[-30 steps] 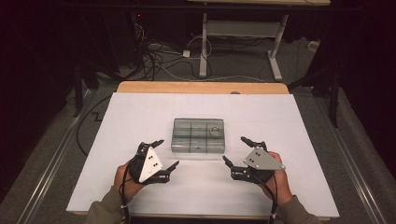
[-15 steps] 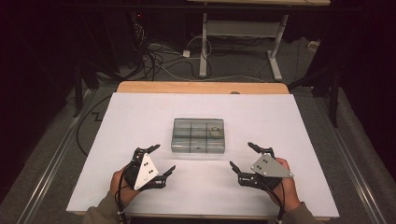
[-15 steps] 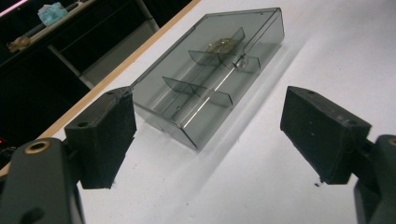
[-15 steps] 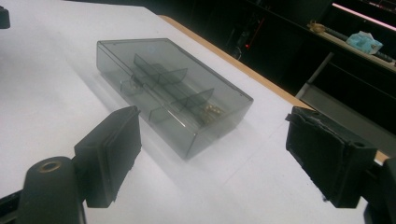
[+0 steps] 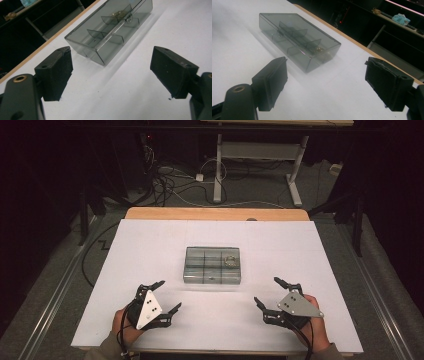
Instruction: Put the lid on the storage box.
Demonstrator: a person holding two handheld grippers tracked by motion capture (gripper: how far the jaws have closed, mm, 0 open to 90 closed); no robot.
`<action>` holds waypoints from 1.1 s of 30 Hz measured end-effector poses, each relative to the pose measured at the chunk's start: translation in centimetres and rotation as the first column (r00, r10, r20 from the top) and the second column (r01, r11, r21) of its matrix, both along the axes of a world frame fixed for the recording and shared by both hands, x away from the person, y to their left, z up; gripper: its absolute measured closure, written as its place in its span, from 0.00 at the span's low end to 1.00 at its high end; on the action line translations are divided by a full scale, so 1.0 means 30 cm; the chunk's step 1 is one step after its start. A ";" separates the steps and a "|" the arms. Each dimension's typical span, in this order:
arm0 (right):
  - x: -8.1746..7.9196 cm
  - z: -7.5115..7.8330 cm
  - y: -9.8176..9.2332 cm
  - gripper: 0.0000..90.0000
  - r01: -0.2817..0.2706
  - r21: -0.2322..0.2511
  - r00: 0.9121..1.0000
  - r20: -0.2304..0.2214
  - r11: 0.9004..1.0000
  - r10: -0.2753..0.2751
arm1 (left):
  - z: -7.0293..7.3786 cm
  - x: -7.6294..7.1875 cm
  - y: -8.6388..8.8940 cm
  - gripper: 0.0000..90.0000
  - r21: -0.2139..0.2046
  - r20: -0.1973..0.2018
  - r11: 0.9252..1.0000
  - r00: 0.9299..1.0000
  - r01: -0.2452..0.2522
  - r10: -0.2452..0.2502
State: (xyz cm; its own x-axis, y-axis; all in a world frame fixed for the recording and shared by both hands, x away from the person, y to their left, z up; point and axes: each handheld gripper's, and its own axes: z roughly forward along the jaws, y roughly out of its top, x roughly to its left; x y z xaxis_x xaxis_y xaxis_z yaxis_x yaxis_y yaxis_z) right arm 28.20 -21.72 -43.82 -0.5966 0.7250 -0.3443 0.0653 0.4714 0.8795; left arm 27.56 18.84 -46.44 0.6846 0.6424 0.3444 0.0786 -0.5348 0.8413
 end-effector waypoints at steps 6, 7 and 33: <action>-0.015 -0.019 -0.035 0.21 0.028 0.002 1.000 0.001 1.000 -0.028 | -0.012 -0.010 0.032 0.18 0.047 -0.016 0.999 1.000 -0.010 0.011; -0.016 -0.023 -0.040 0.20 0.032 -0.002 0.999 0.003 0.999 -0.032 | -0.014 -0.011 0.037 0.18 0.049 -0.019 0.999 1.000 -0.014 0.015; -0.041 -0.099 -0.173 0.21 0.142 0.018 0.988 -0.062 0.990 -0.141 | -0.071 -0.018 0.154 0.18 0.052 -0.123 0.993 0.986 -0.107 0.113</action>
